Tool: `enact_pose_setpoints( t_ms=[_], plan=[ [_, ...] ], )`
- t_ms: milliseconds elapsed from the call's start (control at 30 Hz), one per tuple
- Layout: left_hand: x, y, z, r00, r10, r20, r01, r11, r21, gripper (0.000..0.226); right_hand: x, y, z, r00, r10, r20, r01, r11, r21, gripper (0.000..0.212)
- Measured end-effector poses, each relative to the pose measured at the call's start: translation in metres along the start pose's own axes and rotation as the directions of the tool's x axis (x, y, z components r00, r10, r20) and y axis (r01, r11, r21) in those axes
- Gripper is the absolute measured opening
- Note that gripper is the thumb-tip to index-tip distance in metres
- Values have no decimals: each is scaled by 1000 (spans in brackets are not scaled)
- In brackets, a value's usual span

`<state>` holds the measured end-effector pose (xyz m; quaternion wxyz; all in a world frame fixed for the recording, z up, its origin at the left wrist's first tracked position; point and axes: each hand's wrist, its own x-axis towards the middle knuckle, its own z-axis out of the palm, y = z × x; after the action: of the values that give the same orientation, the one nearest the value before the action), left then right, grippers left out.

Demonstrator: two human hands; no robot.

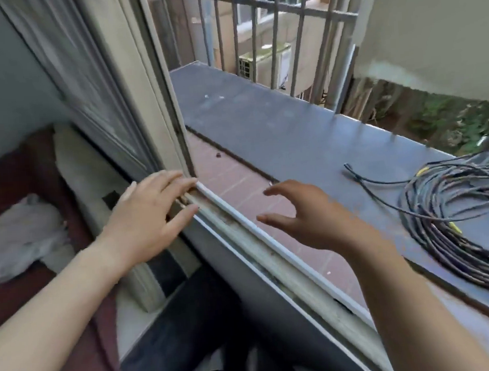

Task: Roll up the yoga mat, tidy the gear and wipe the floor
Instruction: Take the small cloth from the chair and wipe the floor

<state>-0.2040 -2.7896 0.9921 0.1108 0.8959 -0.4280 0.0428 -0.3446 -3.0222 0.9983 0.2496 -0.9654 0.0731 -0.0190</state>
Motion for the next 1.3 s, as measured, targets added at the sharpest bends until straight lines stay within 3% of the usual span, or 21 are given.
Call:
enact_pose_setpoints(
  t_ms=[233,400,567,700,800,967,1100,1200,1300],
  plan=[
    [-125,5,-5,924,-383,15,383,923,-37,61,-1,-60,67,942,-256,214,236,965,119,54],
    [-192,11,-4,833,-548,73,551,834,-33,63,-16,-94,101,866,-347,359,315,938,144,54],
    [-226,13,6,786,-603,133,611,791,-20,66,-29,-106,121,854,-290,432,312,950,22,54],
    [-243,7,1,797,-577,181,585,811,8,69,-39,-127,134,843,-304,444,335,942,9,51],
    [-275,-7,-16,783,-605,146,608,793,31,71,-48,-162,149,830,-325,454,365,931,-1,49],
    [-374,-32,-44,700,-712,62,713,701,0,67,-71,-255,181,799,-421,429,463,886,8,48],
    [-475,-43,-58,607,-793,41,794,607,-20,68,-105,-340,219,682,-539,494,579,811,86,50],
    [-553,-50,-76,502,-865,12,865,502,-16,70,-139,-405,258,504,-620,602,660,726,195,52],
    [-635,-52,-93,386,-922,-37,922,387,-18,70,-176,-472,300,348,-703,621,724,622,298,50]
  ],
)
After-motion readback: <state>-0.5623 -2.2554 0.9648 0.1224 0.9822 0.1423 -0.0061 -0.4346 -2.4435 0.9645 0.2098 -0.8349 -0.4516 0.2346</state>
